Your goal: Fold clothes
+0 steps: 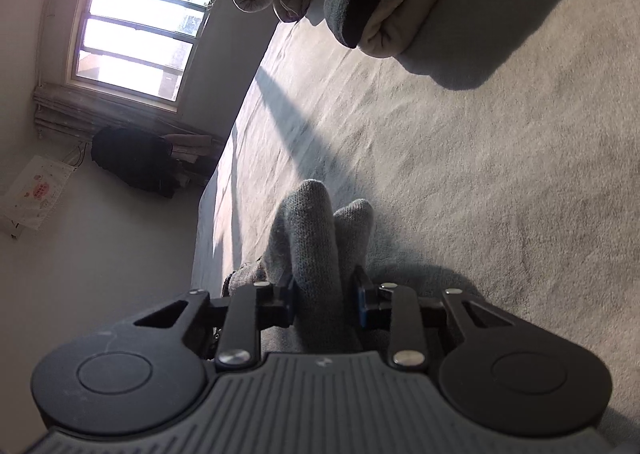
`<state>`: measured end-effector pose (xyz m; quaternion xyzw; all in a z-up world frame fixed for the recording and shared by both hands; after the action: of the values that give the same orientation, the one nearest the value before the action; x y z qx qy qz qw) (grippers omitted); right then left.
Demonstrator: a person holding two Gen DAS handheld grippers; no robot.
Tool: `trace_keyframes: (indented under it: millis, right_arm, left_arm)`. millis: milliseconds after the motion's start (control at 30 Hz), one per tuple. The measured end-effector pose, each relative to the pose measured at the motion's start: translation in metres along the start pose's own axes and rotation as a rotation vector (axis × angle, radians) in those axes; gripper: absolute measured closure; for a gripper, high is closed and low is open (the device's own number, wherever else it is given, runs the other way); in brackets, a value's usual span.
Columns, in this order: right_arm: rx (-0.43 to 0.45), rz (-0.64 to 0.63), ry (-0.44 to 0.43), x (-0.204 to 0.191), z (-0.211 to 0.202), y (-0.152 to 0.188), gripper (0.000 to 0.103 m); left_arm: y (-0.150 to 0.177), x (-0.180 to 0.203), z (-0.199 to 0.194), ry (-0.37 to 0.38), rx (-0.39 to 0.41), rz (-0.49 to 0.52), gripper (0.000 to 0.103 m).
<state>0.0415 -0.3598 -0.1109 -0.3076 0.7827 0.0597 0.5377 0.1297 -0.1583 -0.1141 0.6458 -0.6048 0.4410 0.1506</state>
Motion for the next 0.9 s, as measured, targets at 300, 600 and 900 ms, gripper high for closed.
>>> trace_keyframes:
  millis: [300,600,900]
  right_arm:
    - [0.092,-0.024,-0.033,-0.028,-0.039,-0.091,0.071]
    - [0.2,-0.148,0.021,-0.045,-0.05,-0.231,0.071]
    - [0.257,-0.241,0.074,-0.011,-0.016,-0.319,0.071]
  left_arm:
    - [-0.028,0.107,0.044,0.082,0.05,0.083,0.074]
    - [-0.069,0.192,0.136,0.16,0.067,0.133,0.074]
    - [-0.098,0.201,0.227,0.157,0.098,0.094,0.074]
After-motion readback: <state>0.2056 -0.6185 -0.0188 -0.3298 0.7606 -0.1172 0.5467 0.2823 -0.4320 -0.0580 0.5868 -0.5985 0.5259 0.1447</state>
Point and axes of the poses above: each gripper's, at about its wrist camera, not at the fingertips, and z roughly the way its jaws point, x to its right, y to its underside, the point moved 10 cm from there along z, roughly the way its jaws point, and after that the axes turned 1 degree about -x, right-handed, at the moved point
